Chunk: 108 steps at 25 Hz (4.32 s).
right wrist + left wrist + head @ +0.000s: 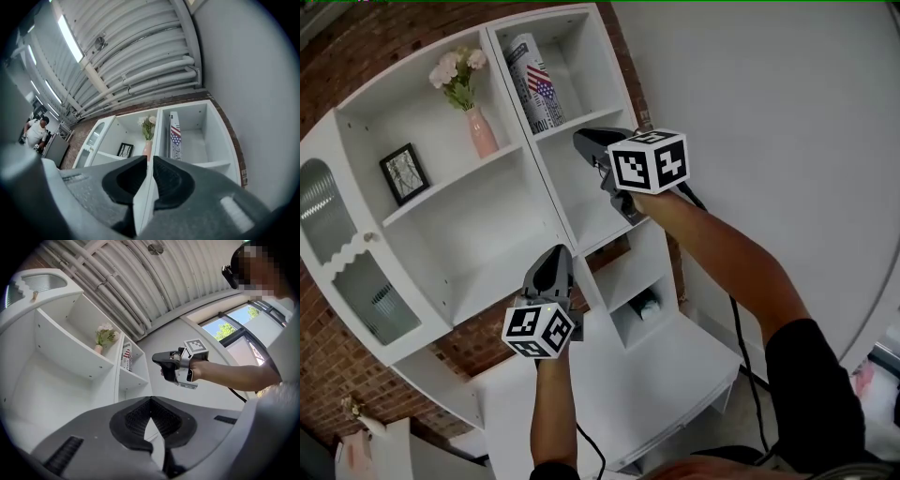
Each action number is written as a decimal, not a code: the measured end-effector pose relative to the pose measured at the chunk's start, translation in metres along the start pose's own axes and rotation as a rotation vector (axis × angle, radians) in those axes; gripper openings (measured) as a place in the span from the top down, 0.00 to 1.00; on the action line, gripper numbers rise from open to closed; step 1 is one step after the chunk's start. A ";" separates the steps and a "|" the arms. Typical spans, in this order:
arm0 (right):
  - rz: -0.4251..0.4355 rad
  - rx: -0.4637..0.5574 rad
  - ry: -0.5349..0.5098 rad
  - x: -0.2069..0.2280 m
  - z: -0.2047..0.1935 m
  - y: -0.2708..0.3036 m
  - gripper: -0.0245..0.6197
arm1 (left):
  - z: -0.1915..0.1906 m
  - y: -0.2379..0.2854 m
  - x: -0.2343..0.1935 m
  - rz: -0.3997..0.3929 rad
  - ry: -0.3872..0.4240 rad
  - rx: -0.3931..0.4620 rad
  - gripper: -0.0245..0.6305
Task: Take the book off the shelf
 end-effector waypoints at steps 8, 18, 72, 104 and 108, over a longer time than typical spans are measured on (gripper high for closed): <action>-0.039 -0.037 -0.079 0.029 0.036 0.072 0.76 | 0.003 0.038 -0.032 0.025 -0.014 -0.022 0.97; -0.056 -0.040 -0.142 0.068 0.087 0.149 0.55 | -0.001 0.072 -0.062 0.113 0.041 -0.043 0.97; -0.098 -0.084 -0.118 0.096 0.083 0.138 0.73 | -0.006 0.079 -0.051 0.090 0.083 -0.029 0.97; 0.160 -0.011 0.089 0.057 -0.108 -0.106 0.73 | -0.010 0.056 0.027 0.049 0.126 0.036 0.97; 0.153 -0.035 0.136 0.053 -0.150 -0.119 0.73 | -0.024 0.040 0.040 0.065 0.117 0.014 0.97</action>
Point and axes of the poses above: the fingertips, and each gripper's own axes: y forward along the fingers, x to its right, z out of its top, the point moved 7 cm from there along -y, backward along the fingers, and after that the axes turned 11 degrees about y, right-handed, at the moved point
